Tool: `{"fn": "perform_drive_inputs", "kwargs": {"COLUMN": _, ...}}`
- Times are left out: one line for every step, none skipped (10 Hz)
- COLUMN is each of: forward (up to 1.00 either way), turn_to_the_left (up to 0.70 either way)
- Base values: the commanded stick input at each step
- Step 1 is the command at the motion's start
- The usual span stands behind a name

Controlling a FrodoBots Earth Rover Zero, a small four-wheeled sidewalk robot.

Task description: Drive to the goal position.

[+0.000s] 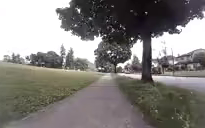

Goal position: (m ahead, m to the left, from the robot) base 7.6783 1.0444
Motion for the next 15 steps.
{"fn": "perform_drive_inputs", "kwargs": {"forward": 0.7, "turn_to_the_left": 0.0}}
{"fn": "perform_drive_inputs", "kwargs": {"forward": 0.7, "turn_to_the_left": 0.0}}
{"fn": "perform_drive_inputs", "kwargs": {"forward": 0.7, "turn_to_the_left": 0.0}}
{"fn": "perform_drive_inputs", "kwargs": {"forward": 0.7, "turn_to_the_left": 0.0}}
{"fn": "perform_drive_inputs", "kwargs": {"forward": 0.7, "turn_to_the_left": 0.0}}
{"fn": "perform_drive_inputs", "kwargs": {"forward": 0.7, "turn_to_the_left": 0.0}}
{"fn": "perform_drive_inputs", "kwargs": {"forward": 0.7, "turn_to_the_left": 0.0}}
{"fn": "perform_drive_inputs", "kwargs": {"forward": 0.7, "turn_to_the_left": 0.0}}
{"fn": "perform_drive_inputs", "kwargs": {"forward": 0.7, "turn_to_the_left": 0.0}}
{"fn": "perform_drive_inputs", "kwargs": {"forward": 0.7, "turn_to_the_left": 0.0}}
{"fn": "perform_drive_inputs", "kwargs": {"forward": 0.7, "turn_to_the_left": 0.0}}
{"fn": "perform_drive_inputs", "kwargs": {"forward": 0.7, "turn_to_the_left": 0.0}}
{"fn": "perform_drive_inputs", "kwargs": {"forward": 0.7, "turn_to_the_left": 0.0}}
{"fn": "perform_drive_inputs", "kwargs": {"forward": 0.7, "turn_to_the_left": 0.0}}
{"fn": "perform_drive_inputs", "kwargs": {"forward": 0.7, "turn_to_the_left": 0.0}}
